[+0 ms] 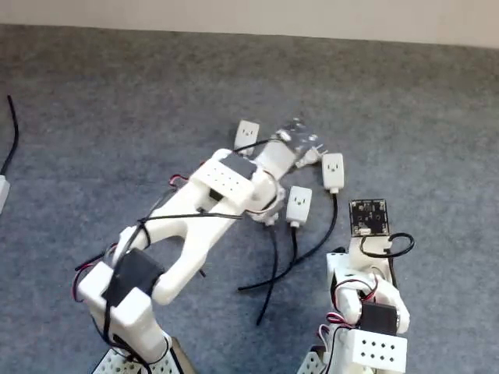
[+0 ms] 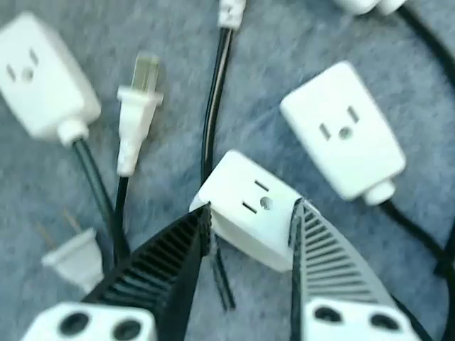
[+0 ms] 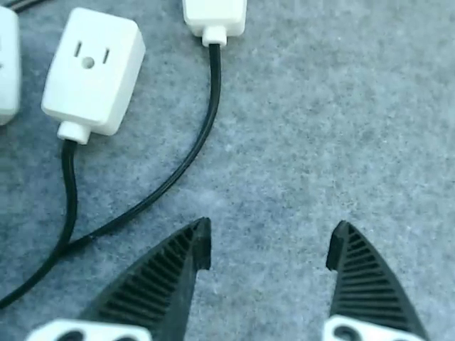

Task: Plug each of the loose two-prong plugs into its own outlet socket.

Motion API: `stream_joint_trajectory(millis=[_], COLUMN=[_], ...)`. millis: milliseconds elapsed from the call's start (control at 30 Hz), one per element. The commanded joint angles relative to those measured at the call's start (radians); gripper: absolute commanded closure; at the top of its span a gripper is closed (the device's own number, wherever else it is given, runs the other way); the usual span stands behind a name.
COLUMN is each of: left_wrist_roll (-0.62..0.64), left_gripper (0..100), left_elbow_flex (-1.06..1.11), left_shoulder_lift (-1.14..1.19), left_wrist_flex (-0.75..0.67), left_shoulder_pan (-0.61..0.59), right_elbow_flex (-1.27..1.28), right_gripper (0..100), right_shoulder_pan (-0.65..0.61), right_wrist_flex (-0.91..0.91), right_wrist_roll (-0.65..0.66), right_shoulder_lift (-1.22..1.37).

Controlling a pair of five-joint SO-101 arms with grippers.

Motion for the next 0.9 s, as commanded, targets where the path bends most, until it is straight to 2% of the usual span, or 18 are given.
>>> stream_joint_trajectory(millis=[0, 167, 400, 633, 733, 867], left_wrist_roll=[-0.017, -0.041, -0.044, -0.044, -0.044, -0.043], left_gripper=[82, 82, 82, 82, 82, 82], left_elbow_flex=[0.091, 0.114, 0.081, -0.042, -0.093, -0.143], left_shoulder_lift=[-0.154, -0.236, -0.236, -0.039, 0.045, 0.134], left_wrist_flex=[0.025, 0.028, 0.021, 0.021, 0.021, 0.021], left_shoulder_pan=[-0.016, -0.018, -0.062, -0.18, -0.176, -0.11], right_elbow_flex=[-0.058, -0.058, -0.058, -0.056, -0.056, -0.056], right_gripper=[73.5, 73.5, 73.5, 73.5, 73.5, 73.5], right_shoulder_pan=[-0.012, -0.013, -0.013, -0.013, -0.013, -0.025], right_wrist_flex=[-0.004, -0.004, -0.004, -0.004, -0.004, -0.004], right_wrist_roll=[-0.003, -0.002, -0.002, -0.002, -0.002, -0.002], right_shoulder_lift=[-0.013, -0.013, -0.013, -0.013, -0.013, -0.013])
